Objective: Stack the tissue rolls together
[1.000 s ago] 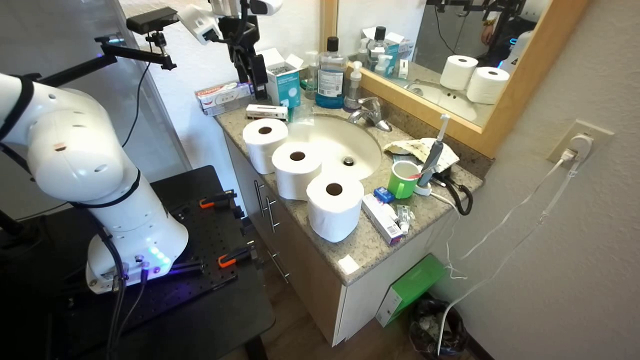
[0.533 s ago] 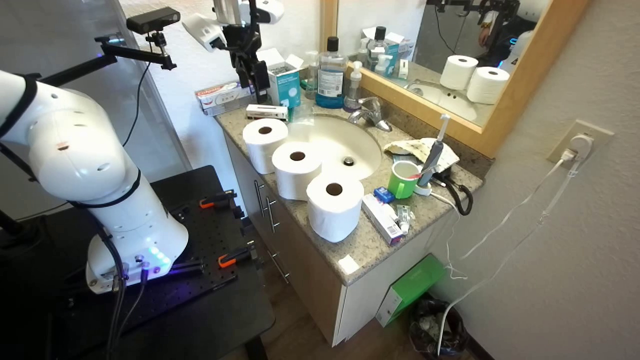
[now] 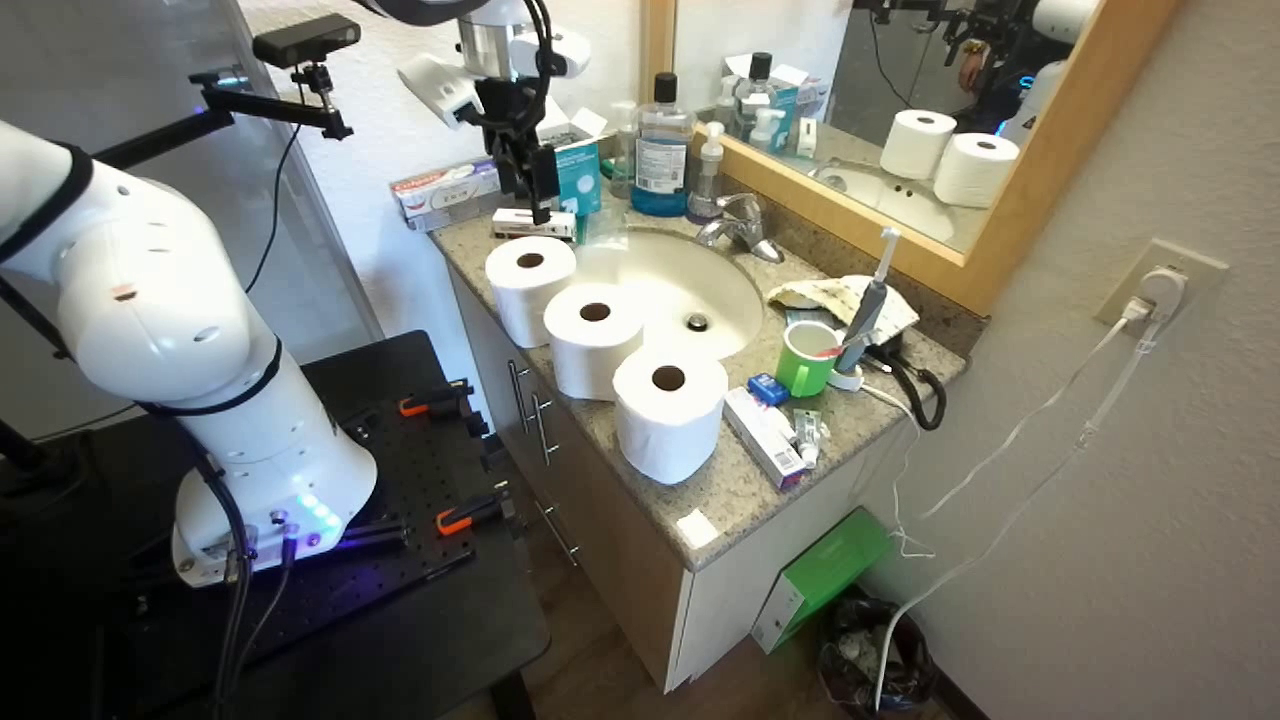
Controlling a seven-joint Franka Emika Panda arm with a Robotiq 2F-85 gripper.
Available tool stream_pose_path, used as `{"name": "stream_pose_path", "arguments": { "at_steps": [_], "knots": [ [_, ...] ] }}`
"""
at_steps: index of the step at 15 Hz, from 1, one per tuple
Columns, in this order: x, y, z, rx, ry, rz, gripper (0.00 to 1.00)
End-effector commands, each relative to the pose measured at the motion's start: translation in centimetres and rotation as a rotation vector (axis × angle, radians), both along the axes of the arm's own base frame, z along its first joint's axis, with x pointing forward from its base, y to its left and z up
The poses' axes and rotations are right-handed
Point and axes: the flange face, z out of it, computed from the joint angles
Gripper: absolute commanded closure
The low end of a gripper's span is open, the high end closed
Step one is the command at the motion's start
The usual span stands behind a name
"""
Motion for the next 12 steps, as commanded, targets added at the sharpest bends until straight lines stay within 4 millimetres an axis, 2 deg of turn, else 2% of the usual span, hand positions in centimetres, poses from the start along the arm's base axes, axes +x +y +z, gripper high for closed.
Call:
{"name": "stream_pose_path", "arguments": {
  "at_steps": [1,4,5,12],
  "knots": [
    [1.11,-0.41,-0.02,-0.012,0.011,-0.001,0.00],
    [1.13,-0.24,0.62,-0.007,0.009,0.002,0.00],
    [0.73,-0.26,-0.09,0.001,0.009,-0.010,0.00],
    [0.88,-0.21,0.24,0.002,0.003,-0.010,0.00]
  ]
}}
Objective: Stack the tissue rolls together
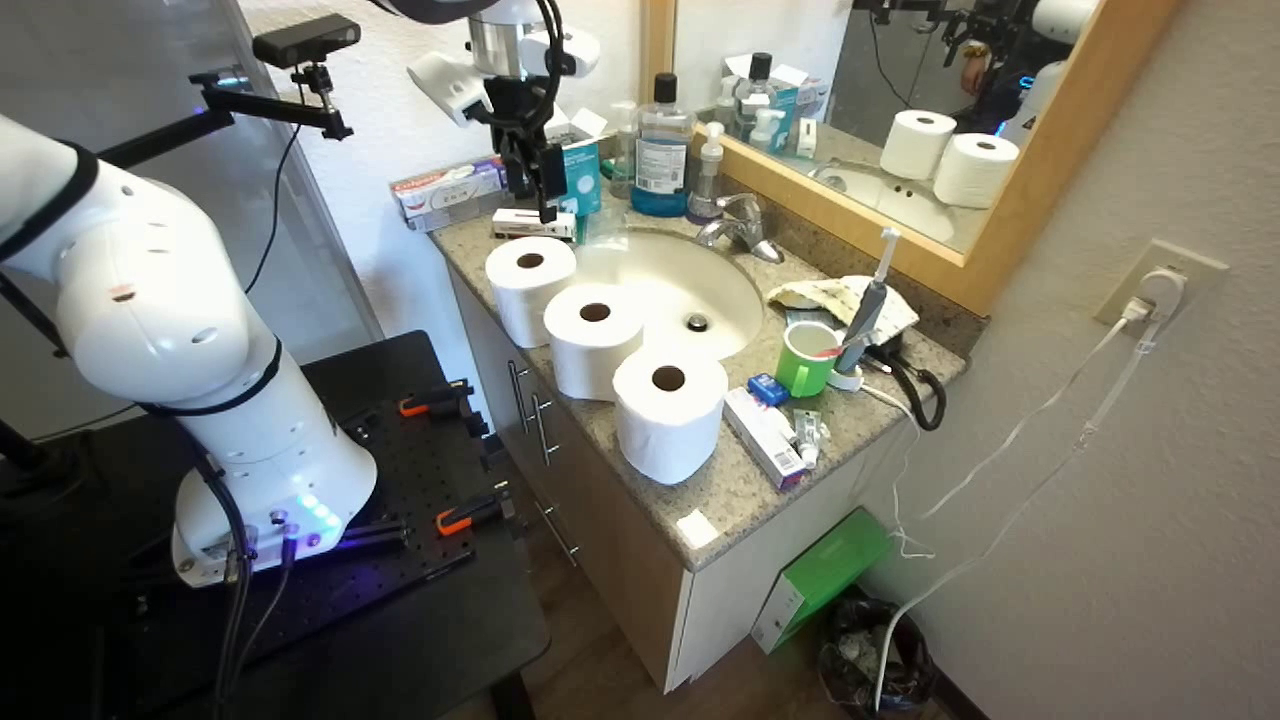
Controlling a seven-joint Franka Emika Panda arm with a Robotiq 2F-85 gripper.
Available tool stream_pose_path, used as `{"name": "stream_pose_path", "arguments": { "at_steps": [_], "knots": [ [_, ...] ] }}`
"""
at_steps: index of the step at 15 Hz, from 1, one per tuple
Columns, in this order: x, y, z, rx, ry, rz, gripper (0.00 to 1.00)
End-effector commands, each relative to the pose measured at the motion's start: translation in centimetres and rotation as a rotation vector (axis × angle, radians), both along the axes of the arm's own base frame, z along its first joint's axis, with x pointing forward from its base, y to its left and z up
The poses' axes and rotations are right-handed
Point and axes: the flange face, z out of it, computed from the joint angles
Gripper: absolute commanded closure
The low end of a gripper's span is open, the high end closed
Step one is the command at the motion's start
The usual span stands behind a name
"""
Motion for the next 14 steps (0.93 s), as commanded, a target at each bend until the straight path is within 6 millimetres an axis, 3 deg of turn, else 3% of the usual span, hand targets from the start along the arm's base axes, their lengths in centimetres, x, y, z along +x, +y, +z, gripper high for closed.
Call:
{"name": "stream_pose_path", "arguments": {
  "at_steps": [1,14],
  "knots": [
    [0.0,0.0,0.0,0.000,0.001,0.000,0.00],
    [1.4,-0.2,-4.3,0.013,0.038,0.011,0.00]
  ]
}}
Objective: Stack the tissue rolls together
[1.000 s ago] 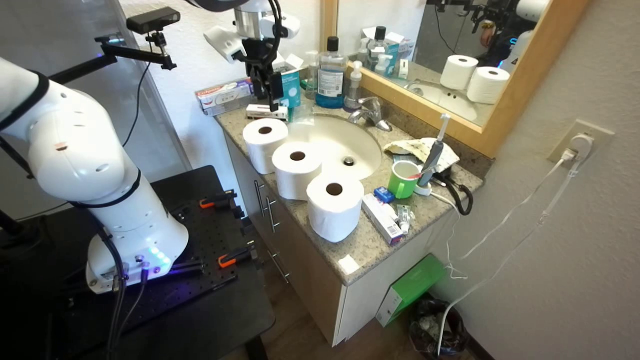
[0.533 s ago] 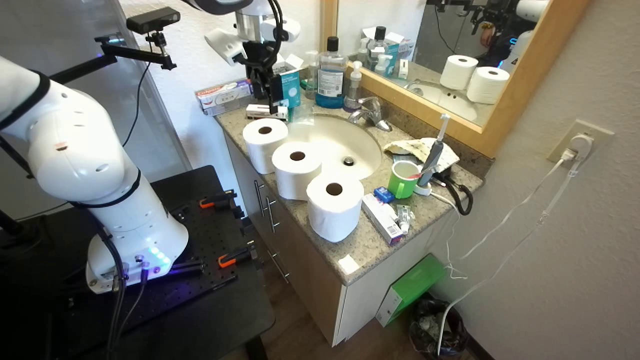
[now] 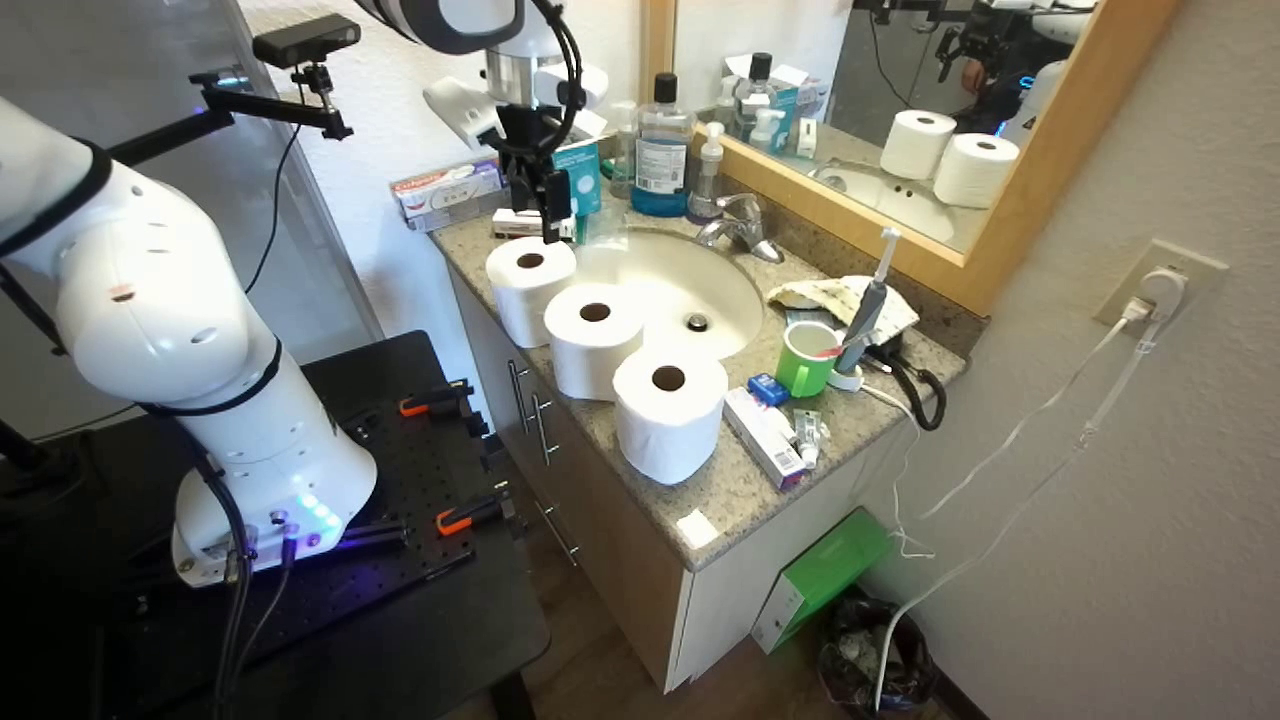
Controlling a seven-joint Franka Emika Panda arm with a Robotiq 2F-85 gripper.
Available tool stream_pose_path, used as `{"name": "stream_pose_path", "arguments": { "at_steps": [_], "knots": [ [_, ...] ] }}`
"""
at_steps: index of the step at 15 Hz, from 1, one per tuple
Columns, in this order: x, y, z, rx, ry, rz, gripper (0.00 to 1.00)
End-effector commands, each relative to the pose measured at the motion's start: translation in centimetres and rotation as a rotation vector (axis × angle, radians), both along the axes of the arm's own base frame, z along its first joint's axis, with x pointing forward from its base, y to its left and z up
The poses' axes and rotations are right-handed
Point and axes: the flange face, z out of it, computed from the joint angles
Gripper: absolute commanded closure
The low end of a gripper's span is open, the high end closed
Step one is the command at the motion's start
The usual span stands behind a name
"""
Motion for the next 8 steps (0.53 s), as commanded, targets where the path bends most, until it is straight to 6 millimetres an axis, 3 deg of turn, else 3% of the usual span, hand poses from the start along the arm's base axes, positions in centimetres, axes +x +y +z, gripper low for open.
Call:
{"name": "stream_pose_path", "arguments": {
  "at_steps": [1,8],
  "knots": [
    [0.6,-0.2,-1.6,0.023,-0.022,0.017,0.00],
    [-0.5,-0.4,-5.4,0.047,-0.028,0.013,0.00]
  ]
}}
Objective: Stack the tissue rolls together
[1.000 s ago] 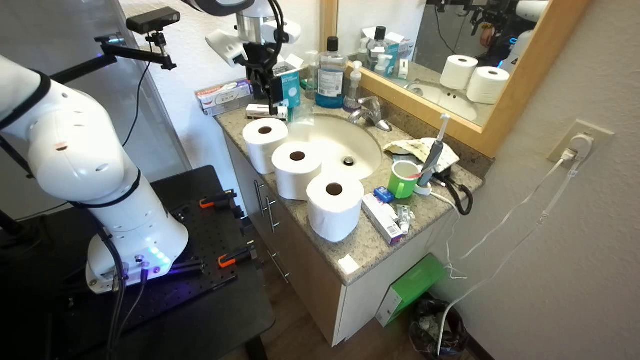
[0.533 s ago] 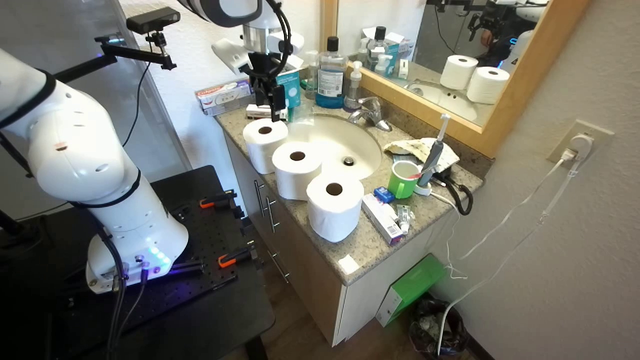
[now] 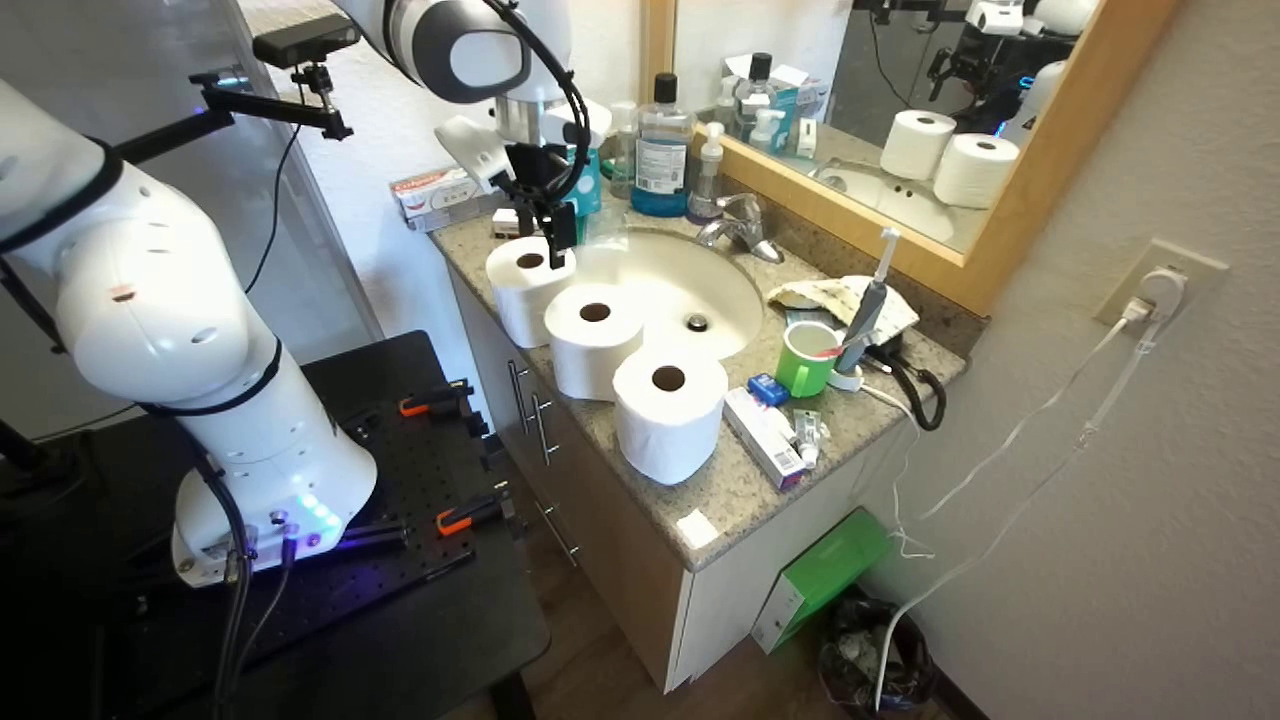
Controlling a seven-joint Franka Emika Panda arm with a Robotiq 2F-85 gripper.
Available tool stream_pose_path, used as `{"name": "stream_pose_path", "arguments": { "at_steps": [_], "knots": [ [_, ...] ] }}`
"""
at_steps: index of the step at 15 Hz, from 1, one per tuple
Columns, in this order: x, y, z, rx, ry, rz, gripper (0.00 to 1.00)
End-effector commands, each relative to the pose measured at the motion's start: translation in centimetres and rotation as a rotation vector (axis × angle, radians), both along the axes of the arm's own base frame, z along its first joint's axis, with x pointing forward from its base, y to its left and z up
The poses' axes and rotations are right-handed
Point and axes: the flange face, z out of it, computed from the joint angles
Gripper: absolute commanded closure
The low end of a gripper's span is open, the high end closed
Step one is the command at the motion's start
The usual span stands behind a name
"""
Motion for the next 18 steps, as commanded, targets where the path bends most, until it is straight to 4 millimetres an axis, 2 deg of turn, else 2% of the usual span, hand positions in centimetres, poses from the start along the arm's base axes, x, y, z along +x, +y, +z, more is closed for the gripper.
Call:
{"name": "stream_pose_path", "arguments": {
  "at_steps": [1,7,12,18],
  "knots": [
    [-0.9,-0.2,-1.7,0.031,-0.010,0.003,0.00],
    [-1.7,0.5,-3.2,0.031,-0.007,0.009,0.00],
    [-1.2,1.2,-4.1,0.036,0.000,0.023,0.00],
    [-0.6,0.7,-4.5,0.038,0.010,0.019,0.00]
  ]
}}
